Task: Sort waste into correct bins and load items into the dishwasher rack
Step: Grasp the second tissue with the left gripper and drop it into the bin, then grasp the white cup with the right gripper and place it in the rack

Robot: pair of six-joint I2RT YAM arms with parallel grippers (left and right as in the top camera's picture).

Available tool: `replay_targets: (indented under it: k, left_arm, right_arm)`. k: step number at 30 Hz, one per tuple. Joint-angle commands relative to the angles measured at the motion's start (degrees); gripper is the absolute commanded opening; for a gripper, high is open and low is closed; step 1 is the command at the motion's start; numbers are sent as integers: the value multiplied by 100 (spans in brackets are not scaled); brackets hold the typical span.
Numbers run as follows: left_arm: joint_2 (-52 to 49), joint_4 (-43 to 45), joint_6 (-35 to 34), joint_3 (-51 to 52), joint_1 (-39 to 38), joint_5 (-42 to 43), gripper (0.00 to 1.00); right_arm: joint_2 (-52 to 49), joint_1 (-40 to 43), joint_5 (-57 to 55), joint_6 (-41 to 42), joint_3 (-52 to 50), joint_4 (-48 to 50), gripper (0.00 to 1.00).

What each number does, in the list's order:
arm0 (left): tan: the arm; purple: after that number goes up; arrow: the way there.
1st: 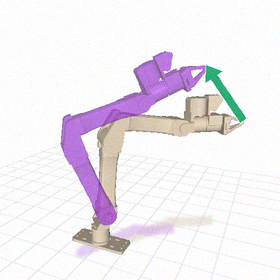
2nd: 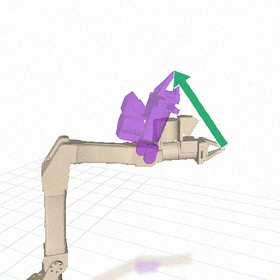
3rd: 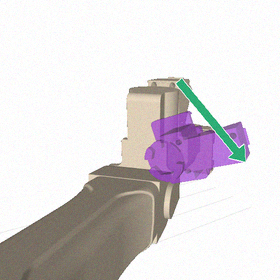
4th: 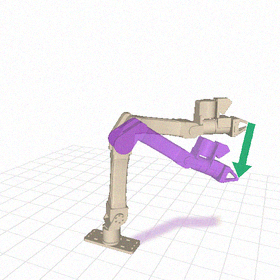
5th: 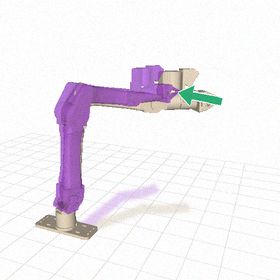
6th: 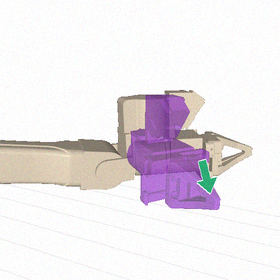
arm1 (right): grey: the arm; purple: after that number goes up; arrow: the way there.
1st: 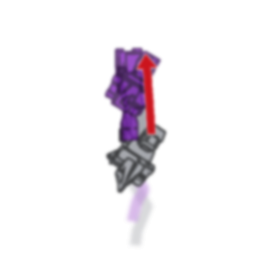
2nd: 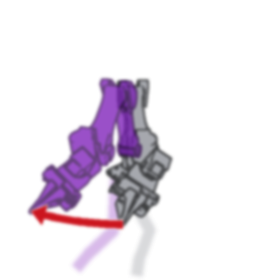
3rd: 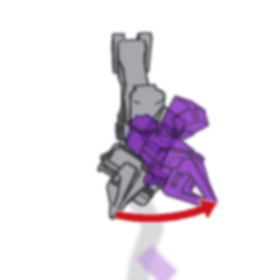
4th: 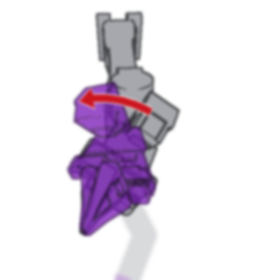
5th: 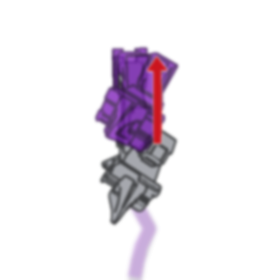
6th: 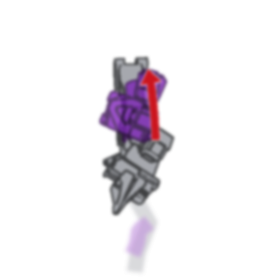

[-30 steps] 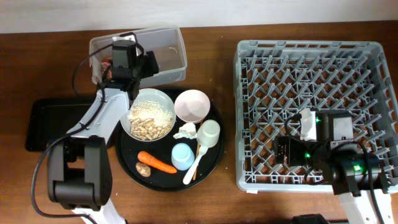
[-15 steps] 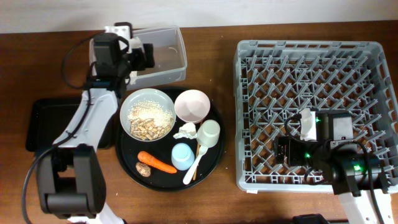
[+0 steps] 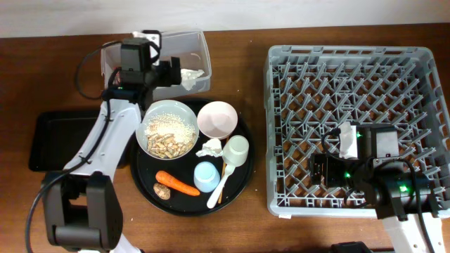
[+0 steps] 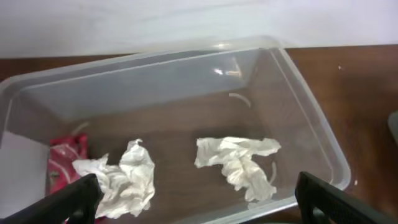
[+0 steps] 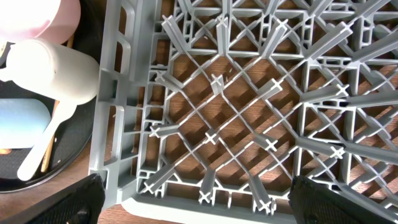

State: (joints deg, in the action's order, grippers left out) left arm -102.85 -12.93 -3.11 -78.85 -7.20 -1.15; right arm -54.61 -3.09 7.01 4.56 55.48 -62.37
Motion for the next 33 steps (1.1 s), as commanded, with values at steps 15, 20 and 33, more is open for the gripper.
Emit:
replay_targets:
  k: [15,20,33]
  left_arm:
    - [1287,-6087,-732,-22,7,1211,99]
    - [1287,-6155,-737,-20,7,1010,99]
    - [1287,-6645,-2041,-15,1419,-22,100]
  right_arm:
    - [13,11,57,42,57,-136,98]
    - [13,11,450,37,57,-179,98]
    - [-2575,-2599,90,44,2096,-514,99]
